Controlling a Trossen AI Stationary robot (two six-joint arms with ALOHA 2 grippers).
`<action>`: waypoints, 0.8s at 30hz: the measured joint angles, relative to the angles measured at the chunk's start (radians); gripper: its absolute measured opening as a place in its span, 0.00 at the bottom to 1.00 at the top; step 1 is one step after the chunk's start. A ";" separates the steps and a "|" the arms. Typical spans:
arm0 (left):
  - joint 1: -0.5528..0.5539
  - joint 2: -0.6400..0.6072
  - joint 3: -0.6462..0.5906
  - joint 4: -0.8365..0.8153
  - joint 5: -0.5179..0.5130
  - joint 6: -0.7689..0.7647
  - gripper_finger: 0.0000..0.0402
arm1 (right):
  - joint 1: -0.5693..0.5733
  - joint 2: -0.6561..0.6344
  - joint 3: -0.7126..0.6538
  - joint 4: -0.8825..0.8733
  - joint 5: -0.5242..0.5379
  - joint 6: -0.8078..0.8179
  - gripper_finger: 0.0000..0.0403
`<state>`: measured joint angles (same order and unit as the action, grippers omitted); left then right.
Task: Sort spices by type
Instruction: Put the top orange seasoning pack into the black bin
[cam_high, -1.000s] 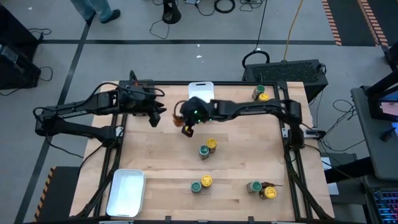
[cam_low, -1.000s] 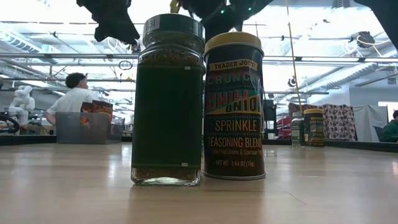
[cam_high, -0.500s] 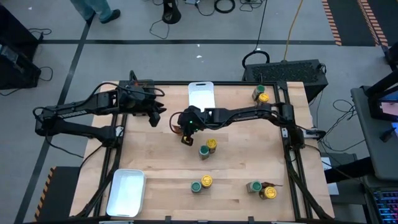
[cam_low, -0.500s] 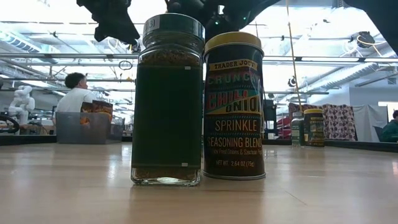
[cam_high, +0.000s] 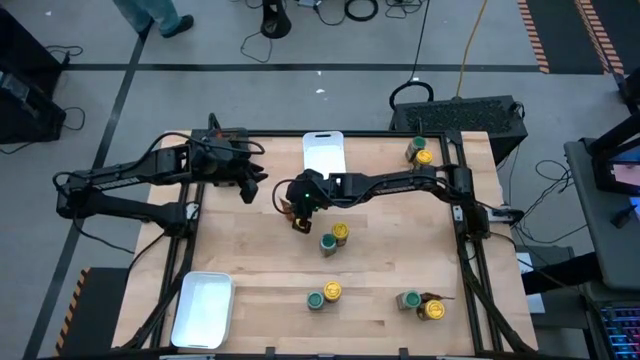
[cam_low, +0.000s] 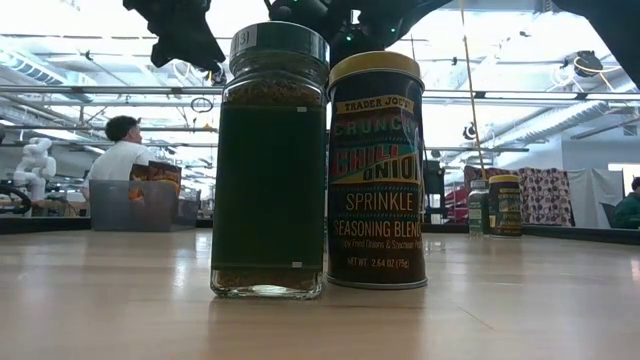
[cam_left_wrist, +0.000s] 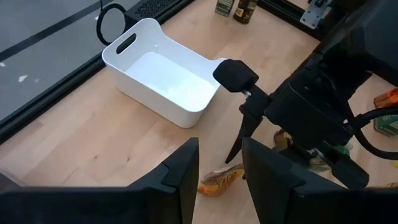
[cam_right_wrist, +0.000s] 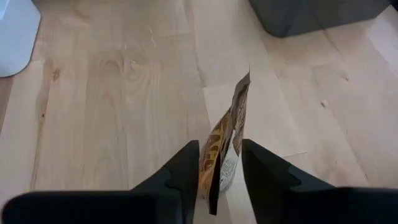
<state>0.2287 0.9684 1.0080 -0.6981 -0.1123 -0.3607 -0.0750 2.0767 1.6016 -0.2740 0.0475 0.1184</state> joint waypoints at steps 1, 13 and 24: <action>0.000 0.000 0.000 0.000 0.000 0.001 0.32 | 0.000 -0.003 0.000 -0.003 0.000 -0.001 0.30; -0.002 0.005 0.000 0.014 0.083 0.108 0.32 | -0.009 -0.164 0.000 -0.125 0.003 -0.004 0.44; -0.073 0.238 0.002 0.169 0.316 0.397 0.32 | -0.021 -0.404 0.000 -0.398 0.004 -0.045 0.46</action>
<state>0.1558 1.2063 1.0101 -0.5289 0.2033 0.0367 -0.0959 1.6730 1.6012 -0.6718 0.0517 0.0738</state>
